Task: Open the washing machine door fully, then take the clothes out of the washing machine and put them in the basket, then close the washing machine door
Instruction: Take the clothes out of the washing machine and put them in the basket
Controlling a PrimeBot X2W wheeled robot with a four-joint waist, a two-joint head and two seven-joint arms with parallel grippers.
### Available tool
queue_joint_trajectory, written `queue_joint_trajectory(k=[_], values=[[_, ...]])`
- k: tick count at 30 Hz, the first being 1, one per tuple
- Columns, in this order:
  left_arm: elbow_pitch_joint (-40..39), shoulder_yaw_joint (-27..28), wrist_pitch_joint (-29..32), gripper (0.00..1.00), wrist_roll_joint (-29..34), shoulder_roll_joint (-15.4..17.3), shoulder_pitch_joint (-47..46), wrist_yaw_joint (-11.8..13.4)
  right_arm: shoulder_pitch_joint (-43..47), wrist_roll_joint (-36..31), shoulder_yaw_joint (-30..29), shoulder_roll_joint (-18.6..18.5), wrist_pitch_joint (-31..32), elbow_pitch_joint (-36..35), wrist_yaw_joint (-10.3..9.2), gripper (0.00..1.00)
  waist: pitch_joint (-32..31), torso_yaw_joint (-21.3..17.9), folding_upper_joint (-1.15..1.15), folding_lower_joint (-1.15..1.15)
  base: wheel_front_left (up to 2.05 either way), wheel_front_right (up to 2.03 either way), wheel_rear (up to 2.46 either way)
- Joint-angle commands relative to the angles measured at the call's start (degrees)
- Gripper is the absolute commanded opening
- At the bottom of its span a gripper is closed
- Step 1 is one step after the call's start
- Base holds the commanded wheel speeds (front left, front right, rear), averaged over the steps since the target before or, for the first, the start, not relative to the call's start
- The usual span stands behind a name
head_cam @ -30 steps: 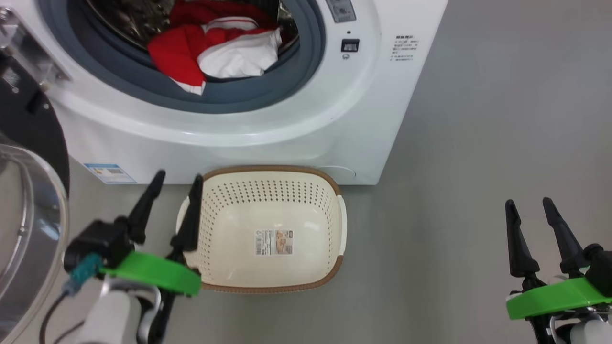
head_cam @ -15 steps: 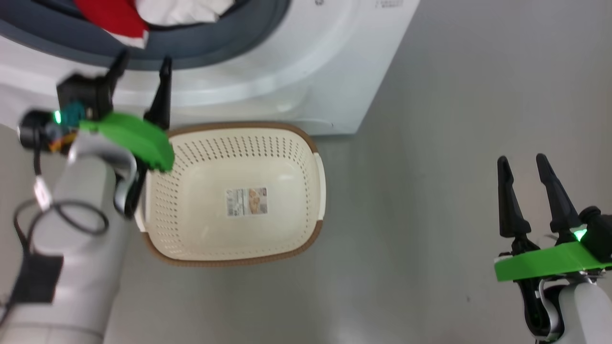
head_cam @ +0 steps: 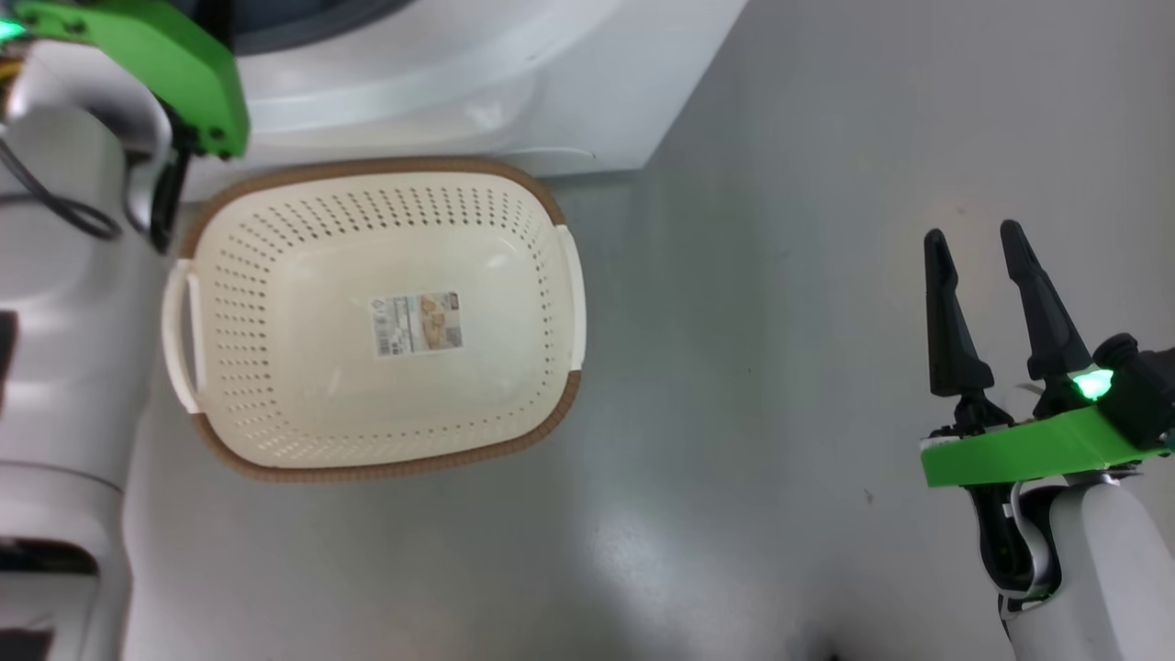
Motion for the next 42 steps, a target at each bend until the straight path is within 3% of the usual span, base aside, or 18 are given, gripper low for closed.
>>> queue_joint_trajectory(k=[1,19,20,21,22,24,36,42], values=[[-0.28,0.39,0.07,1.00,0.54,2.94,-1.74,0.51,-0.31,0.63,1.58,0.00,-0.36,-1.56,0.37,1.00,1.91,-1.44,0.00,0.00,0.00,0.00,0.00],[7.57,-2.26,-0.20,1.00,2.12,8.04,-11.05,2.35,-2.91,2.69,3.32,0.01,-0.36,-2.52,0.37,1.00,7.03,-5.67,0.00,0.00,0.00,0.00,0.00],[7.71,-2.37,-0.27,0.95,2.09,8.12,-11.05,2.35,-2.94,2.70,3.37,0.01,-0.36,-2.51,0.37,1.00,7.04,-5.77,0.00,0.00,0.00,0.00,0.00],[7.83,-2.57,-0.31,0.64,2.17,8.20,-11.04,2.39,-2.96,2.68,3.40,0.01,-0.36,-2.51,0.37,1.00,7.04,-5.82,0.00,0.00,0.00,0.00,0.00],[7.95,-2.69,-0.35,0.39,2.16,8.26,-10.99,2.42,-2.96,2.66,3.38,0.01,-0.36,-2.55,0.37,1.00,7.02,-5.86,0.00,0.00,0.00,0.00,0.00],[8.16,-2.95,-0.38,0.00,2.14,8.29,-10.78,2.48,-2.90,2.61,3.34,0.01,-0.36,-2.61,0.37,1.00,6.91,-5.88,0.00,0.00,0.00,0.00,0.00],[7.80,-1.34,-5.41,0.00,-1.13,6.27,-7.23,3.39,-1.92,1.17,2.66,0.01,-0.36,-2.35,0.37,1.00,3.82,-3.82,0.00,0.00,0.00,0.00,0.00],[1.62,1.31,-6.12,0.00,-3.59,5.24,-2.61,3.92,-0.61,0.00,1.92,0.02,-0.36,-2.26,0.37,1.00,1.30,-1.89,0.00,0.00,0.00,0.00,0.00]])
